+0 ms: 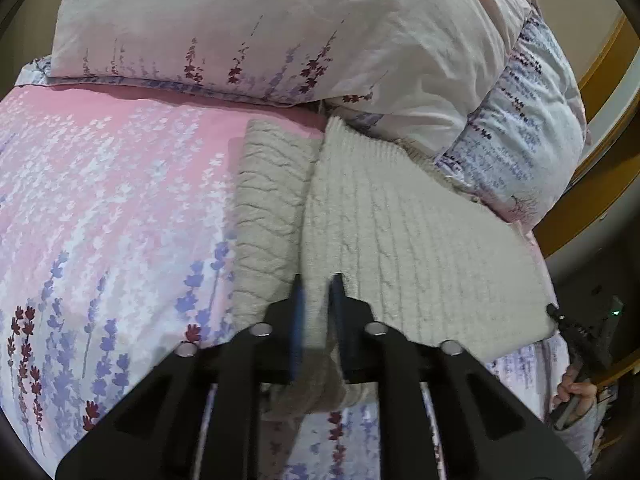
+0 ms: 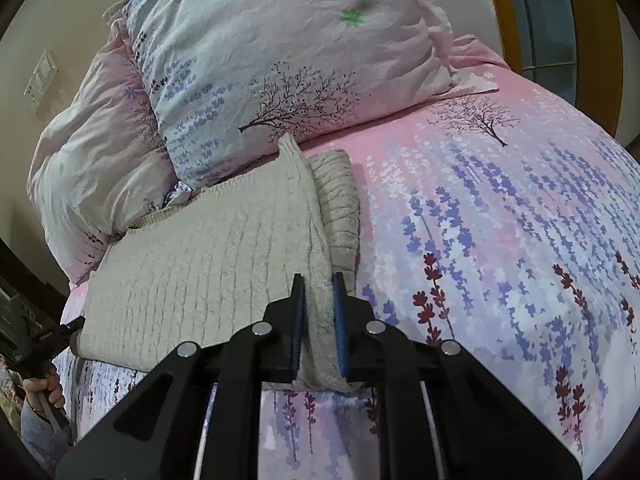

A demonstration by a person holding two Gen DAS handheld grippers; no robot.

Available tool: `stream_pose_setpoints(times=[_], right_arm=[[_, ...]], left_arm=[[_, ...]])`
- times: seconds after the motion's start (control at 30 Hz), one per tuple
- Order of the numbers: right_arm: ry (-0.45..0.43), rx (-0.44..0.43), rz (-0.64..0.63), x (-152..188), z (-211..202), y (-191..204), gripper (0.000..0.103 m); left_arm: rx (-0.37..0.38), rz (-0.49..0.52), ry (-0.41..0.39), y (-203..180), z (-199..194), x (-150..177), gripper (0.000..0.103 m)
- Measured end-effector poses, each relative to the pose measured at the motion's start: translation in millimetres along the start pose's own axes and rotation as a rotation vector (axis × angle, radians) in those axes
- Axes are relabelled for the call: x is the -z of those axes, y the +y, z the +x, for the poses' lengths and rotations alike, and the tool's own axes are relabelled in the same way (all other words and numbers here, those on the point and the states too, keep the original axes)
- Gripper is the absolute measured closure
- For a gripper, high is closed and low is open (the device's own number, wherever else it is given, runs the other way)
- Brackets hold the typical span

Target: Fold small clothes

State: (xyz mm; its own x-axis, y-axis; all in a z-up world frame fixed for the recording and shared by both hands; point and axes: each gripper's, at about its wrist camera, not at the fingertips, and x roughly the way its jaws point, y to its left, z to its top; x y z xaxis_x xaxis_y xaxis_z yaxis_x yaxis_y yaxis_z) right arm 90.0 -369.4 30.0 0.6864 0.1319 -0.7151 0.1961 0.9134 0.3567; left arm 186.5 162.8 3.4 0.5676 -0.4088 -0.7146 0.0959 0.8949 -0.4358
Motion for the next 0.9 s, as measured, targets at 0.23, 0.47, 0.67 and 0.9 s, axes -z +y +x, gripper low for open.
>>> stream_pose_setpoints(times=[0.23, 0.47, 0.67, 0.9], right_arm=[[0.001, 0.019, 0.002, 7, -4, -2, 0.091], [-0.029, 0.127, -0.091, 1, -5, 24, 0.057], [-0.109, 0.063, -0.269, -9, -5, 91, 0.037], [0.028, 0.012, -0.373, 1, 56, 163, 0.028]], left_arm=[[-0.012, 0.042, -0.006, 2, -9, 6, 0.095], [-0.003, 0.011, -0.035, 4, -18, 1, 0.068], [0.008, -0.085, -0.111, 22, -34, -13, 0.034], [0.039, -0.195, -0.010, 37, -5, -25, 0.023]])
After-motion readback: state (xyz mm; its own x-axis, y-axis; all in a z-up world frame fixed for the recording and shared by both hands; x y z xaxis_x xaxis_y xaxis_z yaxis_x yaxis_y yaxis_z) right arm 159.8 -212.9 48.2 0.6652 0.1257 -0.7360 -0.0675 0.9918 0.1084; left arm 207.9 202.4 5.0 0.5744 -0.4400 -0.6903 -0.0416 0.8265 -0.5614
